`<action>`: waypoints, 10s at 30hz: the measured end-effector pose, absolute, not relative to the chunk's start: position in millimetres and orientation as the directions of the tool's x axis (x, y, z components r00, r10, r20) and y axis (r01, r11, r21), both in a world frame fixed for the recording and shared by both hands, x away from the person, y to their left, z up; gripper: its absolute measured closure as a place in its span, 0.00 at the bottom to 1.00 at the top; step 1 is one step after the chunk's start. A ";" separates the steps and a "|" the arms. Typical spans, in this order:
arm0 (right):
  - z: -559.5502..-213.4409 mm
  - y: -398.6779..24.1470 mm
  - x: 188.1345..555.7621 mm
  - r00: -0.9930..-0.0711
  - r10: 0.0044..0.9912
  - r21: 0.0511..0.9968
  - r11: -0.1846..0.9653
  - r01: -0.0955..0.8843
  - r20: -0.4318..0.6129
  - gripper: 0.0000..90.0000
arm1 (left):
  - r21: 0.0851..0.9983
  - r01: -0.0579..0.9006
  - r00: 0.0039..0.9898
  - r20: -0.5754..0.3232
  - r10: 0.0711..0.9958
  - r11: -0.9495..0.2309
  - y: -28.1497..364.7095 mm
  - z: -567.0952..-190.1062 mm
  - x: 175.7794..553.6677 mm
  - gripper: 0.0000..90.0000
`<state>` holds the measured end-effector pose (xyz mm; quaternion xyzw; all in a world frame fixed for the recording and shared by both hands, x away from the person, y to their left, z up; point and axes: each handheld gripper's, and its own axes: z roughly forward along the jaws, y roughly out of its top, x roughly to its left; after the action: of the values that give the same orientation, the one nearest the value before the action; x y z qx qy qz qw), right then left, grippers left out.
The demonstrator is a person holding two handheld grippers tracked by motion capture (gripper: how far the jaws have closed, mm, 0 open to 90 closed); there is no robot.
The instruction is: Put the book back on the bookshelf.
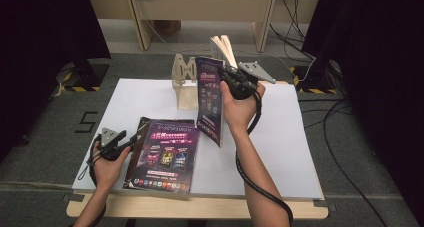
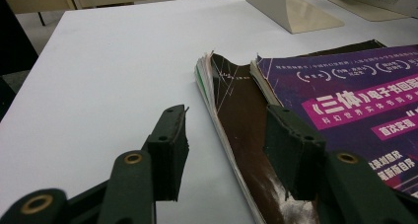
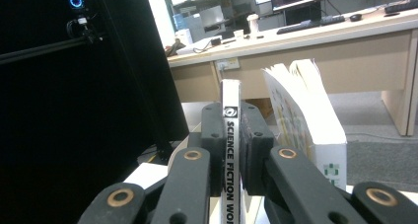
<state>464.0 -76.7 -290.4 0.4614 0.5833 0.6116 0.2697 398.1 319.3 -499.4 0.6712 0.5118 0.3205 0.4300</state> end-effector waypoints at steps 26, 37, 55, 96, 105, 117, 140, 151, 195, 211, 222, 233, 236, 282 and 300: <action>-284.0 -63.0 483.5 -0.404 0.890 0.975 -0.160 0.154 0.210 0.93 | 0.907 0.405 0.274 -0.003 0.962 -0.113 318.8 -499.8 398.2 0.57; -284.3 -54.5 493.4 -0.394 0.894 0.975 -0.167 0.145 0.212 0.93 | 0.907 0.405 0.276 -0.002 0.961 -0.114 318.8 -499.8 398.2 0.57; -285.9 -48.5 508.8 -0.385 0.900 0.976 -0.162 0.144 0.206 0.93 | 0.908 0.402 0.278 0.001 0.961 -0.117 318.5 -499.9 398.0 0.57; -290.4 -28.8 551.0 -0.344 0.919 0.979 -0.154 0.132 0.191 0.93 | 0.908 0.402 0.281 0.002 0.960 -0.119 318.5 -499.8 397.7 0.57; -287.8 -23.5 561.5 -0.336 0.927 0.984 -0.133 0.117 0.165 0.93 | 0.908 0.401 0.281 0.003 0.960 -0.121 318.4 -499.8 397.8 0.57; -291.0 -18.1 571.5 -0.325 0.935 0.988 -0.115 0.099 0.141 0.93 | 0.907 0.403 0.282 0.002 0.959 -0.121 318.4 -499.7 397.8 0.57; -310.9 -25.2 520.0 -0.349 0.936 0.998 -0.019 0.064 0.040 0.92 | 0.909 0.397 0.282 0.012 0.959 -0.128 317.4 -499.8 397.2 0.57; -318.5 -43.9 488.1 -0.385 0.923 0.994 0.029 0.104 0.014 0.92 | 0.908 0.400 0.281 0.012 0.960 -0.128 317.4 -499.7 397.2 0.57; -320.2 -67.2 476.2 -0.371 0.929 0.968 0.091 0.235 0.003 0.84 | 0.906 0.400 0.279 0.025 0.960 -0.140 316.2 -499.4 396.5 0.57; -319.3 -62.8 485.8 -0.348 0.937 0.964 0.089 0.252 0.005 0.92 | 0.907 0.398 0.282 0.023 0.959 -0.139 316.4 -499.5 396.7 0.57; -322.3 -55.8 484.4 -0.338 0.940 0.977 0.042 0.211 0.033 0.93 | 0.908 0.398 0.281 0.018 0.960 -0.134 316.9 -499.6 396.7 0.57; -315.5 -46.4 493.1 -0.313 0.949 0.986 0.034 0.166 0.020 0.93 | 0.909 0.395 0.282 0.020 0.959 -0.135 316.7 -499.8 396.9 0.57; -315.5 -42.6 498.0 -0.302 0.953 0.987 0.036 0.159 0.013 0.93 | 0.909 0.394 0.282 0.020 0.959 -0.135 316.8 -499.8 396.9 0.57; -319.7 -32.9 524.3 -0.280 0.960 0.972 0.051 0.229 0.016 0.85 | 0.909 0.391 0.284 0.026 0.958 -0.140 315.8 -499.8 396.4 0.57; -319.7 -28.8 529.8 -0.289 0.957 0.963 0.047 0.264 0.032 0.86 | 0.909 0.394 0.286 0.021 0.958 -0.138 316.4 -499.6 396.4 0.57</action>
<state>529.8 -28.8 -319.7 0.4822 0.6330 0.4938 0.3508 396.4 316.4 -499.6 0.6783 0.4984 0.3299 0.4275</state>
